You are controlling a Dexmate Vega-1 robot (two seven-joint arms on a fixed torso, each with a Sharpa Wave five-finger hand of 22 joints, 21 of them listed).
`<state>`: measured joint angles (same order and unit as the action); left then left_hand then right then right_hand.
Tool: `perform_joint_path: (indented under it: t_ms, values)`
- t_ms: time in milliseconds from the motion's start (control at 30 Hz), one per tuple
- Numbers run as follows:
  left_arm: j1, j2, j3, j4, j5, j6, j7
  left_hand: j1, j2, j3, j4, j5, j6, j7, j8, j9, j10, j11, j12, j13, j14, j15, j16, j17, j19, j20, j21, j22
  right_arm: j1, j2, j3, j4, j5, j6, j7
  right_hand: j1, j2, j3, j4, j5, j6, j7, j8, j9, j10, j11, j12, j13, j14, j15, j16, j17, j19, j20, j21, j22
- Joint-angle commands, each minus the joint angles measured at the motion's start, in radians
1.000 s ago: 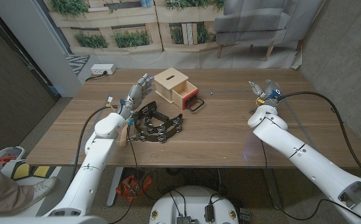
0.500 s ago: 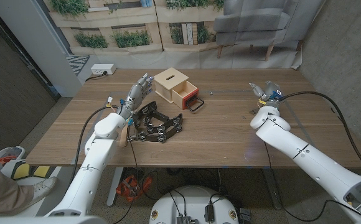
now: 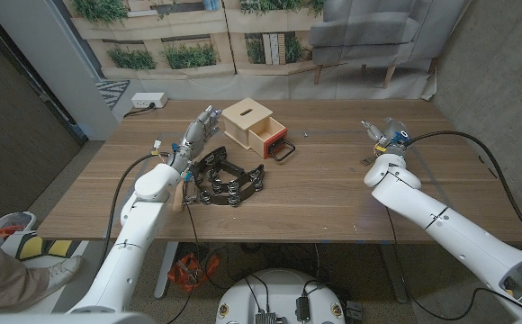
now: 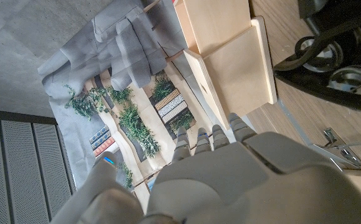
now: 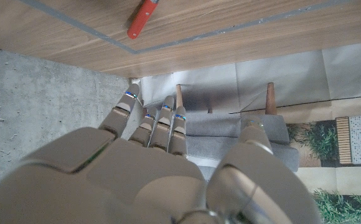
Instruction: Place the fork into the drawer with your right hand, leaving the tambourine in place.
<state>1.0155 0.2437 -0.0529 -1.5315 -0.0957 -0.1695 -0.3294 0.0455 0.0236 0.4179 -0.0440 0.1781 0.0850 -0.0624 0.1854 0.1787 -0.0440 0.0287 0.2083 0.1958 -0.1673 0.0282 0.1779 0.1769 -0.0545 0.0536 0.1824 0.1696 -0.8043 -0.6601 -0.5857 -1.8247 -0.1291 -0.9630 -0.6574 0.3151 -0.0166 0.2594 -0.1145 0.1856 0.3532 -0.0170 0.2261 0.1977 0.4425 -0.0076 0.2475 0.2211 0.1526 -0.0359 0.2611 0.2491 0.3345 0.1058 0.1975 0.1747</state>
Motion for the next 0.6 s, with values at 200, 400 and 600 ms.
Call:
perform_joint_path:
  t_ms: [200, 400, 600]
  values:
    - [-0.001, 0.003, -0.003, 0.004, -0.002, -0.004, -0.003, 0.001, 0.005, 0.001, -0.004, 0.001, 0.006, 0.000, 0.003, 0.002, -0.002, 0.004, 0.009, 0.001, -0.009, 0.001, 0.004, 0.003, -0.008, 0.004, 0.008, 0.005, 0.020, 0.003, -0.019, 0.020, -0.016, -0.065, 0.008, 0.030, 0.003, 0.008, -0.016, 0.005, -0.020, -0.003, -0.012, 0.006, -0.016, 0.005, -0.003, 0.006, 0.025, -0.001, 0.006, 0.001, 0.022, 0.009, 0.006, 0.003]
    - [0.002, 0.004, -0.004, 0.000, -0.001, -0.005, -0.001, 0.001, 0.005, 0.001, -0.004, 0.001, 0.006, -0.001, 0.003, 0.002, -0.002, 0.003, 0.009, 0.001, -0.009, 0.001, 0.005, 0.003, -0.008, 0.004, 0.008, 0.005, 0.021, 0.012, -0.013, 0.033, -0.011, -0.065, 0.006, 0.040, 0.004, 0.009, -0.021, 0.004, -0.033, 0.006, -0.017, 0.007, -0.014, 0.013, 0.000, 0.009, 0.046, -0.008, 0.014, 0.002, 0.030, 0.009, 0.008, 0.003]
    - [0.006, 0.004, -0.006, -0.006, 0.000, -0.004, 0.002, 0.001, 0.005, 0.000, -0.005, 0.001, 0.007, -0.001, 0.003, 0.002, -0.002, 0.002, 0.009, 0.001, -0.009, 0.001, 0.005, 0.003, -0.008, 0.004, 0.008, 0.005, 0.028, 0.022, -0.011, 0.051, -0.007, -0.062, 0.005, 0.045, 0.004, 0.009, -0.024, 0.004, -0.041, 0.019, -0.020, 0.008, -0.012, 0.018, 0.001, 0.011, 0.053, -0.009, 0.016, 0.003, 0.038, 0.008, 0.010, 0.004]
